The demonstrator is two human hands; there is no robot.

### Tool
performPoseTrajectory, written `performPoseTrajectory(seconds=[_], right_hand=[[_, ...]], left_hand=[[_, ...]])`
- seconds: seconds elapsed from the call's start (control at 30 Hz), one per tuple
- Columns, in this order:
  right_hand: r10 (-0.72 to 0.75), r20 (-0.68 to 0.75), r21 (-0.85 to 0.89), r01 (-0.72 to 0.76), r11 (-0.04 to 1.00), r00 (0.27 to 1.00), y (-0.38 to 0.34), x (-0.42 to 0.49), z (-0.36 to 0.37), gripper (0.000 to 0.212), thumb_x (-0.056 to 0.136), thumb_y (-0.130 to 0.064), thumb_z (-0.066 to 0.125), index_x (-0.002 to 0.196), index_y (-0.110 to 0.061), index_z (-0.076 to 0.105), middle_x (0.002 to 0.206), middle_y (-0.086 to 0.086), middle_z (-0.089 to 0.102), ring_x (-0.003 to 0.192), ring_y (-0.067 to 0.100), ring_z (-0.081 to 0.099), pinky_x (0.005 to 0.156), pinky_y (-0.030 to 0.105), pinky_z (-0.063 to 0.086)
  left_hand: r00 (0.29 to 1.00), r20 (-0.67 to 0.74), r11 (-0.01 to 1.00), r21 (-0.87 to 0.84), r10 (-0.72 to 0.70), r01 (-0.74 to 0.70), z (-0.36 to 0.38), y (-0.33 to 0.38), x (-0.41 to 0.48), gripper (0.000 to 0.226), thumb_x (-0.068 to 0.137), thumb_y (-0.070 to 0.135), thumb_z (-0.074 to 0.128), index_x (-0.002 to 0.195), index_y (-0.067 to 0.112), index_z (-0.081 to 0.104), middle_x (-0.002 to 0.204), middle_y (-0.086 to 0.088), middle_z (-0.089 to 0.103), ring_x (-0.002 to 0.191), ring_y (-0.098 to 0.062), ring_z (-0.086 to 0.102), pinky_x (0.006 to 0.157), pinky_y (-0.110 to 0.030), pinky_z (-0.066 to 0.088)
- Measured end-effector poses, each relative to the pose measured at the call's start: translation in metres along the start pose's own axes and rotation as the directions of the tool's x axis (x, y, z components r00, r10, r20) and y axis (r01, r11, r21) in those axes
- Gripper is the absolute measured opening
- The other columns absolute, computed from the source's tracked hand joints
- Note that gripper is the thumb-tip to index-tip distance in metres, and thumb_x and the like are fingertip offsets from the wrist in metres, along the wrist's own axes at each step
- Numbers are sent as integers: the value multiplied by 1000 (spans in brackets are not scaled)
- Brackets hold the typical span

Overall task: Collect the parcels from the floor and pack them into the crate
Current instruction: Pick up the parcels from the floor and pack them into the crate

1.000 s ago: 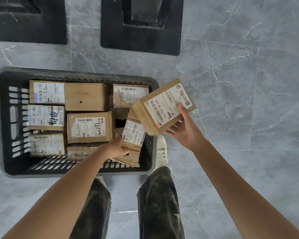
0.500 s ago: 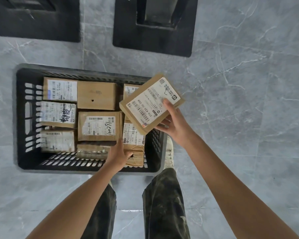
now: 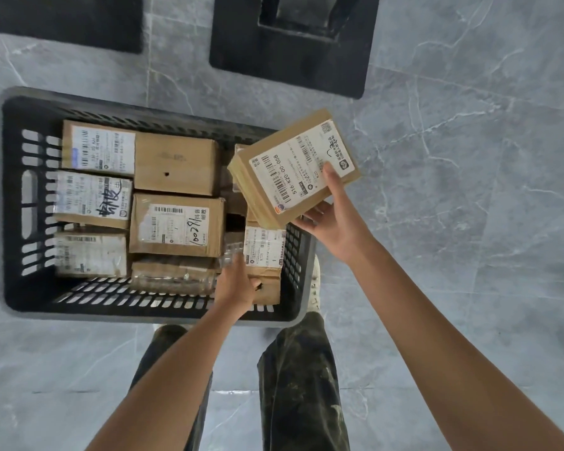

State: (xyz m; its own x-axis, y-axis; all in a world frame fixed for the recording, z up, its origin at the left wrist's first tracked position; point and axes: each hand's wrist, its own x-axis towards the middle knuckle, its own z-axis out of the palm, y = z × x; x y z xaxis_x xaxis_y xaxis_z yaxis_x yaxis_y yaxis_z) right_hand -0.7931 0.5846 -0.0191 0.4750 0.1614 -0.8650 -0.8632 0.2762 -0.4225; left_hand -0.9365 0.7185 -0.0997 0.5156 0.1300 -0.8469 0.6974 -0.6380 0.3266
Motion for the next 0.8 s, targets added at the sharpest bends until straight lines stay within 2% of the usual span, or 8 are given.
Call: performPoseTrajectory(seconds=[0.1,0.27,0.37,0.43,0.53,0.6,0.7,0.8], right_hand=[[-26,-8,-19,26,999,1000,4,4,3,67,81,-48,60,139,-21,41,129,15,57,107,23,63,85,42,56],[-118,-58,-130,110,985,991,14,9,1,71,75,-52,62,138,-28,41,122,5,65,105,19,66,83,37,56],[-233,-112,-268,197,943,966,21,6,3,55,85,-44,61,134,-29,40,114,-1,68,95,10,70,69,27,58],[-283,-127,-360,221,906,951,25,-1,7,54,87,-41,61,133,-26,38,113,-2,67,92,7,70,63,24,57],[-306,-126,-442,222,869,944,24,-13,10,53,87,-38,62,132,-25,37,114,-4,66,91,6,70,58,21,56],[-293,-102,-522,200,830,951,25,-19,11,48,87,-41,62,127,-28,39,110,-8,67,90,6,70,56,20,55],[-258,-51,-716,145,683,965,33,-25,17,49,84,-52,61,121,-45,29,92,-33,65,79,-8,66,49,12,50],[-178,-112,-789,21,614,978,46,-22,27,69,79,-63,57,134,-40,22,108,-24,59,84,5,60,41,18,47]], left_hand=[[1000,2,1000,15,-23,22,21,8,11,51,87,8,60,131,12,34,107,-8,58,83,-14,53,59,-21,41],[993,103,999,2,-52,52,34,-3,36,50,90,3,52,134,12,29,101,-11,57,83,-20,60,71,-33,55],[957,282,985,-132,-69,110,29,-4,38,64,93,1,44,146,9,10,127,-19,47,83,-19,57,67,-28,53],[961,275,985,-156,-33,78,17,-8,29,63,92,-1,42,147,10,14,139,-18,39,88,-15,52,60,-21,50],[991,91,994,-41,101,-97,-8,-26,18,72,85,-11,39,148,17,18,149,-10,31,127,-23,43,95,-37,50],[973,106,978,-38,207,-204,-29,-38,13,75,85,-14,37,148,19,17,152,-5,26,127,-24,46,96,-34,50],[956,167,951,-238,242,-200,-52,-33,11,49,94,7,41,141,17,34,136,-6,49,107,-11,56,73,-15,51],[933,301,810,-586,197,18,-67,-22,10,23,93,22,48,114,16,56,114,-6,62,116,-22,56,98,-42,47]])
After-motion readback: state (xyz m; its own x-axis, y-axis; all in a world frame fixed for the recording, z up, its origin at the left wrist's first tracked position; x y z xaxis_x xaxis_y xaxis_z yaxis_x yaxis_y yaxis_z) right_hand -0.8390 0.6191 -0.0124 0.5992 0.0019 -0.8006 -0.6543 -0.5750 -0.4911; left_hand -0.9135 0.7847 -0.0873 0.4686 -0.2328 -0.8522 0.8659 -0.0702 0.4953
